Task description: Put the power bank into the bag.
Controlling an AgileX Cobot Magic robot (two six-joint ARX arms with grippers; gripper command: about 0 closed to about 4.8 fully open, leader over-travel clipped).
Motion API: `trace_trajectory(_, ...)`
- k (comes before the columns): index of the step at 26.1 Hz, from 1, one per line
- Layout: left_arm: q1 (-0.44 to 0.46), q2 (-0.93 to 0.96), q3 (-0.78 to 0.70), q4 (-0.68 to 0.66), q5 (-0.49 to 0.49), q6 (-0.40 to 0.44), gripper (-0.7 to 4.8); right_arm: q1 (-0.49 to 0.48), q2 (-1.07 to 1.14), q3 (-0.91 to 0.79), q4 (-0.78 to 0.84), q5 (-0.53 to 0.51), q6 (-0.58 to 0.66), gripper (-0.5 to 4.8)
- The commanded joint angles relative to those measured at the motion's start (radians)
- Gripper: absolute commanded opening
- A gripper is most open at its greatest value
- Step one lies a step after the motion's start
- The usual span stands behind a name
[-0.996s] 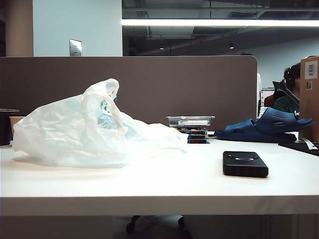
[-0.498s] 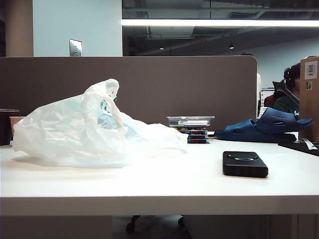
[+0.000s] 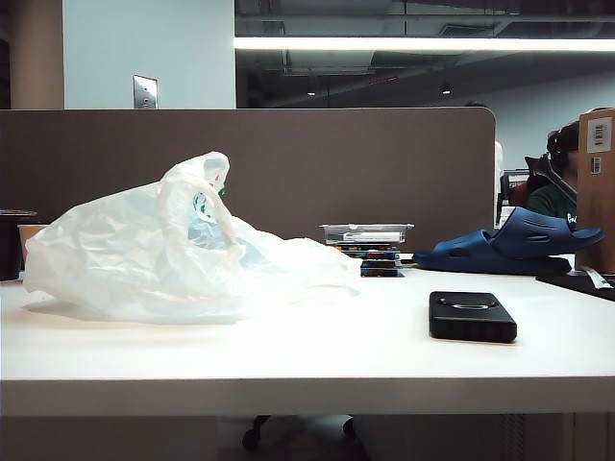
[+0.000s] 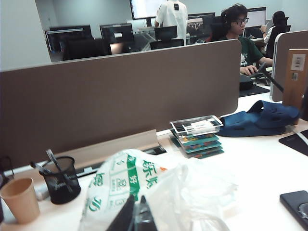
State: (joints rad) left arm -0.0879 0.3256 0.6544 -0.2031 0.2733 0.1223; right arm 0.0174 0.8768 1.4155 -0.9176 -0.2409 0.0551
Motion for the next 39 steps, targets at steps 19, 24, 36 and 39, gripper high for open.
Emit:
trace_trajectory(19,0.002,0.143,0.005,0.082,0.072,0.047,-0.06,0.203,0.359,0.036,-0.065,-0.071,0.207,-0.05)
trace_trajectory(24,0.002,0.185,0.005,0.085,0.08,0.063,-0.06,0.214,0.439,0.036,-0.085,-0.023,0.208,-0.05)
trace_trajectory(36,0.002,0.32,0.005,0.089,0.094,0.091,-0.06,0.215,0.504,0.037,-0.099,0.091,0.208,-0.05)
trace_trajectory(39,0.002,0.337,0.005,0.09,0.094,0.091,-0.06,0.215,0.51,0.055,-0.114,0.111,0.208,-0.05)
